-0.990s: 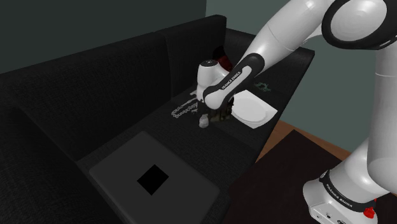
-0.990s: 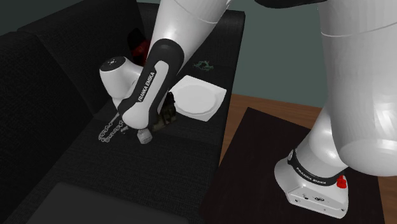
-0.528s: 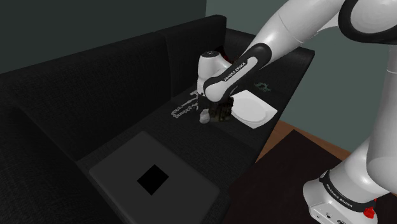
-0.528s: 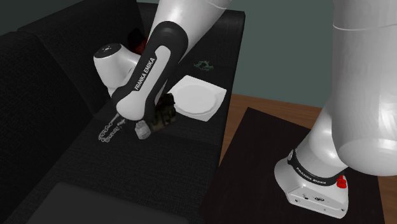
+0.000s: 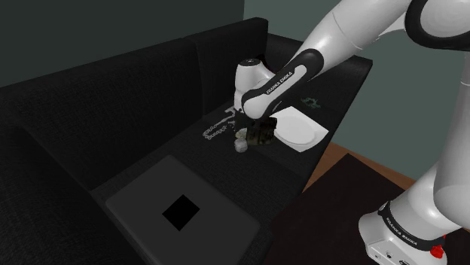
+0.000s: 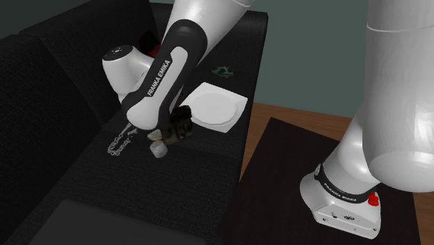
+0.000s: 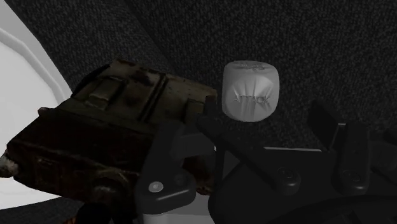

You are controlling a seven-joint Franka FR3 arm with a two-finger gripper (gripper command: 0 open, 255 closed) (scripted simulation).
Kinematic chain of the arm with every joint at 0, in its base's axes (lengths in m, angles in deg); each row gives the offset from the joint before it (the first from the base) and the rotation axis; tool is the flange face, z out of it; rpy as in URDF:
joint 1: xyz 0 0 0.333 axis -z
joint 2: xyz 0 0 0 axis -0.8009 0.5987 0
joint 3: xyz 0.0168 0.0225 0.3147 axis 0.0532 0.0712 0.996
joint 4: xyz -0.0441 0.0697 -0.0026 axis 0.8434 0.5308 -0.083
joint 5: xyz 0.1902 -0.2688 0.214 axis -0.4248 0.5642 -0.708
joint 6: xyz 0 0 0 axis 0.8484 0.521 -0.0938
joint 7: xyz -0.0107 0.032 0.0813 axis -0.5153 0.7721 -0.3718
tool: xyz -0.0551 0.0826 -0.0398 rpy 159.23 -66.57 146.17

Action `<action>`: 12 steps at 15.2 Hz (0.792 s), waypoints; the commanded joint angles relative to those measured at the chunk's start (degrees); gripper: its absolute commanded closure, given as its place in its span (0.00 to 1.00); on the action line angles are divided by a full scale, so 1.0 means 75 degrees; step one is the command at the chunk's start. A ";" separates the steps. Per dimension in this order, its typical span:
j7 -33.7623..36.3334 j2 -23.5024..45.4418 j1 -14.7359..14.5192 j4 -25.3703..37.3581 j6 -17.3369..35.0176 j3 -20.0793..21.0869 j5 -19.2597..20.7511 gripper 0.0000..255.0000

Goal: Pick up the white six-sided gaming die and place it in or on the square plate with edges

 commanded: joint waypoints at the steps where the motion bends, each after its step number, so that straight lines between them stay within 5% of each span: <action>1: 0.0082 0.0275 -0.0070 -0.0087 0.0320 -0.0046 0.0095 0.00; 12: 0.0292 0.1224 -0.0247 0.0046 0.1100 -0.0279 0.0397 0.00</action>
